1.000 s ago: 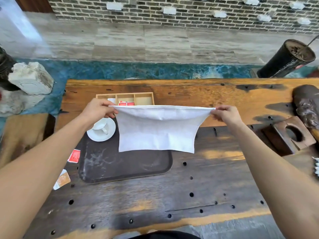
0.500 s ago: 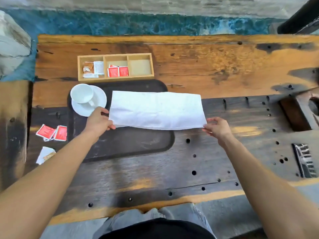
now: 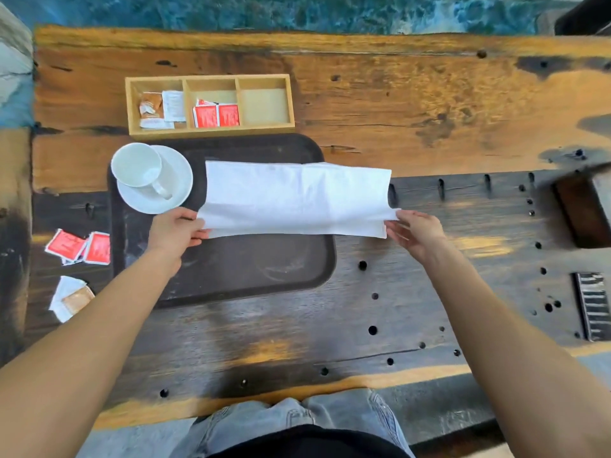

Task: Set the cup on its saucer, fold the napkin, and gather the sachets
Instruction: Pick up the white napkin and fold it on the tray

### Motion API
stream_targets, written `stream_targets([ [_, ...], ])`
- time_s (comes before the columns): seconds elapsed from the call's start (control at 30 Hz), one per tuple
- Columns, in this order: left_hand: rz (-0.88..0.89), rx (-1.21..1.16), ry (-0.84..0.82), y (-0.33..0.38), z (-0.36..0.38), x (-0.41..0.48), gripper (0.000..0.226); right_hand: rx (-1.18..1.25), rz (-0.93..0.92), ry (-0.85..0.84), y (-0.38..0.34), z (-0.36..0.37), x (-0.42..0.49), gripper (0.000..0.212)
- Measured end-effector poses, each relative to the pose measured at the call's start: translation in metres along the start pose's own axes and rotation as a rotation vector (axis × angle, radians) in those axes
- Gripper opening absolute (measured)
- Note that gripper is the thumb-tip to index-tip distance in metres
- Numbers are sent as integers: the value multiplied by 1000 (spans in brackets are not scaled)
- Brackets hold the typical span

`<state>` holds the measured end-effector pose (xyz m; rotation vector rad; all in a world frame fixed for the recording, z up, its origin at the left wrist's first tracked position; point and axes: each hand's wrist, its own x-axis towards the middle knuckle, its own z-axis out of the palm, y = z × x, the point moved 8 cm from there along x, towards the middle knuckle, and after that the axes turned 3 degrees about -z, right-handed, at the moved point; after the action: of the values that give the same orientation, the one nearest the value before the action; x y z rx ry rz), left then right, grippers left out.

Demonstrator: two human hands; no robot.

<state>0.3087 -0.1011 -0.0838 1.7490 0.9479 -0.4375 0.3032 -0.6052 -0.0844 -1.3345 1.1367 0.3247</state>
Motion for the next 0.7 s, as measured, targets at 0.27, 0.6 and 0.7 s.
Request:
stream_targets([
  [0.27,-49,84,103,-15,3,7,12,-384,-3,149,2,-7,11,28],
  [0.6,-86,171,102,-26,30,4,13,-55,109,156,45,23,8,37],
  [0.7,-136,-13,-8,-29,38,2,17,-99,141,81,46,26,9,22],
])
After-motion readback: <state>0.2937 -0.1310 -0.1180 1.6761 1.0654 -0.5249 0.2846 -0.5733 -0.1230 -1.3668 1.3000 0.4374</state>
